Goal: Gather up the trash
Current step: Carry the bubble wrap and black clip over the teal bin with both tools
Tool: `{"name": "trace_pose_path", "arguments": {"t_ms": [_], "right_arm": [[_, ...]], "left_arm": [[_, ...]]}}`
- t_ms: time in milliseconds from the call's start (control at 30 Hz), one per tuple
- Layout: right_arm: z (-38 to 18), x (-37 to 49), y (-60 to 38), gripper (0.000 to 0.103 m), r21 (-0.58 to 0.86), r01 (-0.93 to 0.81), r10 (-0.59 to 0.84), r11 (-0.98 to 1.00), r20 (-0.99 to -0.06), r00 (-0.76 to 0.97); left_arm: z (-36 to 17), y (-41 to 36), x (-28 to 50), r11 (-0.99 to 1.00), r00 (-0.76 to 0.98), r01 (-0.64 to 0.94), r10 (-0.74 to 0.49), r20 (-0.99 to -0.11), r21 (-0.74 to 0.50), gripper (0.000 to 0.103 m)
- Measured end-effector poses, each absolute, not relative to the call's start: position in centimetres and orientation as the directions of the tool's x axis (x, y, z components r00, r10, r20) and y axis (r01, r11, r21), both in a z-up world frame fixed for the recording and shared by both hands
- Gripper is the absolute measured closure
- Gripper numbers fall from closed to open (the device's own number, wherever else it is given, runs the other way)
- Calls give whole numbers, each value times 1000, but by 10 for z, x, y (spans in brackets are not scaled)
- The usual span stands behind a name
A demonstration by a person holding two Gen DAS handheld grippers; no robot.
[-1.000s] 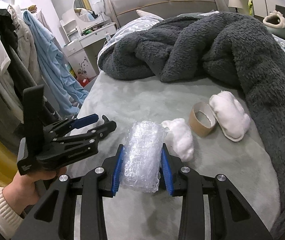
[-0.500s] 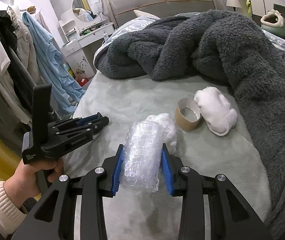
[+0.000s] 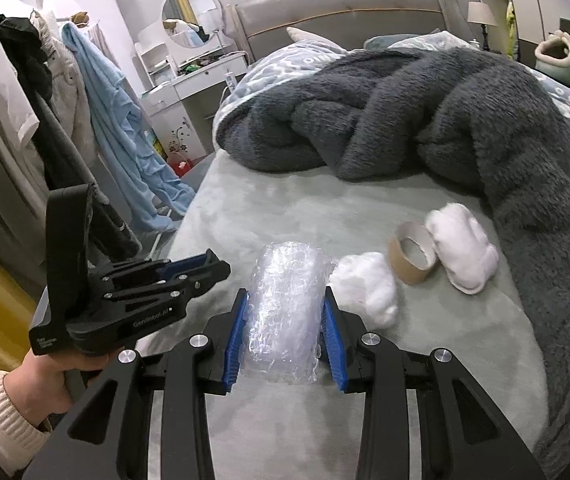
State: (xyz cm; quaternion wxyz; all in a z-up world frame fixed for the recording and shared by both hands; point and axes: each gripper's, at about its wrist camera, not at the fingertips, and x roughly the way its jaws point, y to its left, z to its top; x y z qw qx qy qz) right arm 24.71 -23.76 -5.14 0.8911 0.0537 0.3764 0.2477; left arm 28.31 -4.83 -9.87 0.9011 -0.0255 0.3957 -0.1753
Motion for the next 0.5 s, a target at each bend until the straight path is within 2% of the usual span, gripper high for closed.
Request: {"name": "trace_pose_path", "arguments": {"t_ms": [500], "right_arm": [[-24, 247, -181, 67, 263, -469, 520, 843, -620, 588]], "left_arm": [[-78, -8, 248, 933, 609, 309, -345, -715, -187, 79]]}}
